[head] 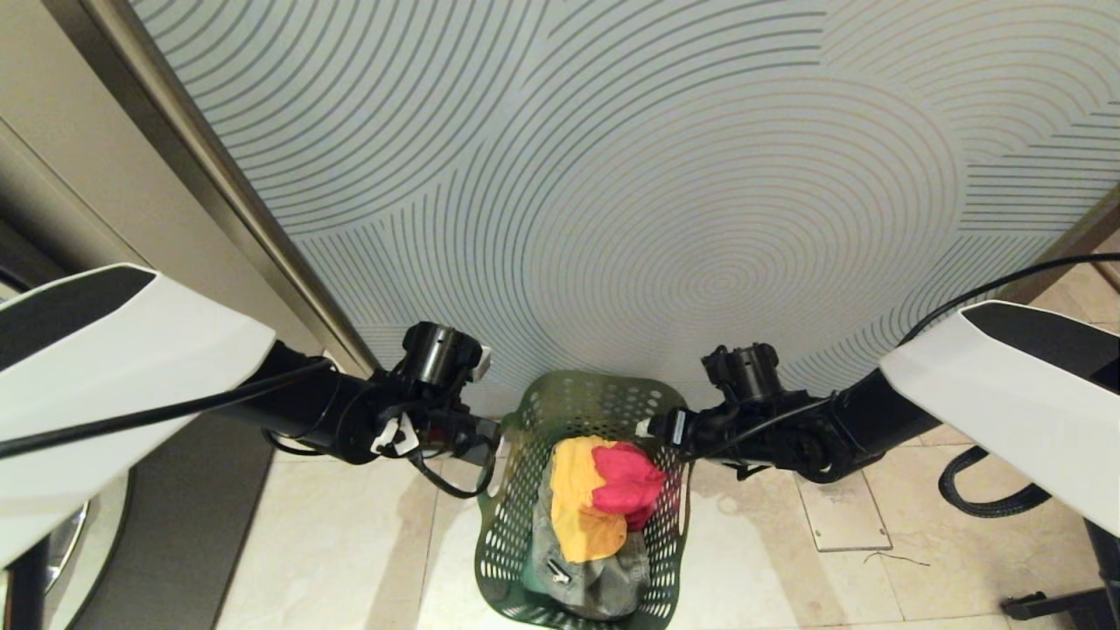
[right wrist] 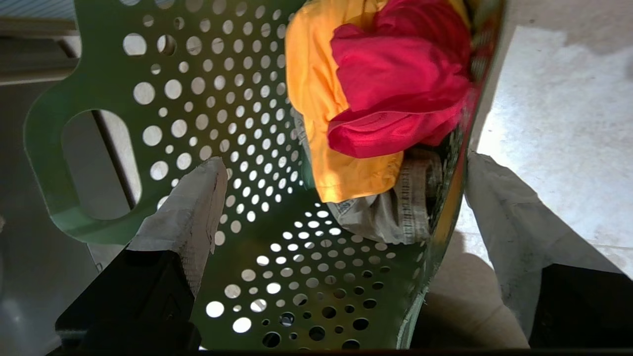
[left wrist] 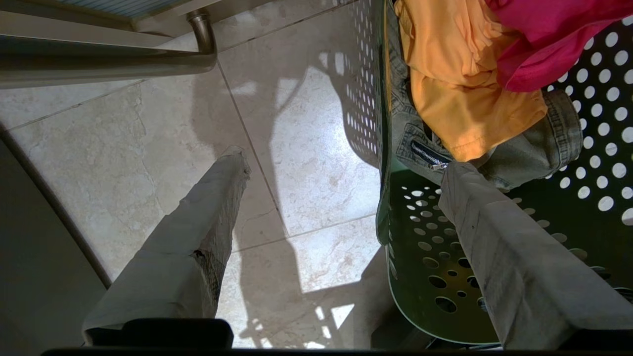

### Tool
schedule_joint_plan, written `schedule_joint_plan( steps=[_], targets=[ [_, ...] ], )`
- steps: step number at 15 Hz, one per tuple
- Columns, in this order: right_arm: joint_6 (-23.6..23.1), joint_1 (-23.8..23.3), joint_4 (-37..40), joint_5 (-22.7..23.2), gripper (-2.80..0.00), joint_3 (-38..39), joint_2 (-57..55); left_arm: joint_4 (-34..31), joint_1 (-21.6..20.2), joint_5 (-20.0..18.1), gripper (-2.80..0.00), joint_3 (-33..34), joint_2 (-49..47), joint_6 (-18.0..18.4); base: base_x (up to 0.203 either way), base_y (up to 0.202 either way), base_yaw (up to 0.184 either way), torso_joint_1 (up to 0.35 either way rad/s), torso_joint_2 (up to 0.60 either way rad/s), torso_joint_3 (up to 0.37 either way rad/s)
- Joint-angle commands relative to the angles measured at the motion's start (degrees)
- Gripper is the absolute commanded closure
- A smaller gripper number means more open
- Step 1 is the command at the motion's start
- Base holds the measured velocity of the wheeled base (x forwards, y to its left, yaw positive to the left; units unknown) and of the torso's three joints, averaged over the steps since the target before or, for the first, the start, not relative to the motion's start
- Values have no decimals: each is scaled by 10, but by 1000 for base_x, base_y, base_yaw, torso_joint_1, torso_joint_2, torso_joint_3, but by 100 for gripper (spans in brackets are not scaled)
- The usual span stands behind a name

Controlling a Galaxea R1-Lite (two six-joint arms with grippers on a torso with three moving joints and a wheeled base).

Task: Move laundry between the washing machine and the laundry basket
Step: Pick up the clothes basket and put it beside the washing machine

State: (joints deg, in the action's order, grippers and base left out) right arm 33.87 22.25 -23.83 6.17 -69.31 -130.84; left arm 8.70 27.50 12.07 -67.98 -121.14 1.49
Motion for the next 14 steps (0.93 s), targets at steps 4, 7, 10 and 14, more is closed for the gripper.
schedule_joint_plan(
  steps=[4,7,10,14],
  targets=[
    [1,10,11,-3,-280,7,-1,2,-1,1,-280,-8,-9,-2,0,0,0,0,0,0],
    [-2,10,41,-4,-280,17,5,2,-2,1,-280,-8,-12,-3,0,0,0,0,0,0],
    [-1,10,40,-3,-280,29,10,1,-2,1,-280,-7,-10,-3,0,0,0,0,0,0],
    [1,13,31,3,-280,34,-2,1,-2,15,-280,-4,-9,-3,0,0,0,0,0,0]
  ],
)
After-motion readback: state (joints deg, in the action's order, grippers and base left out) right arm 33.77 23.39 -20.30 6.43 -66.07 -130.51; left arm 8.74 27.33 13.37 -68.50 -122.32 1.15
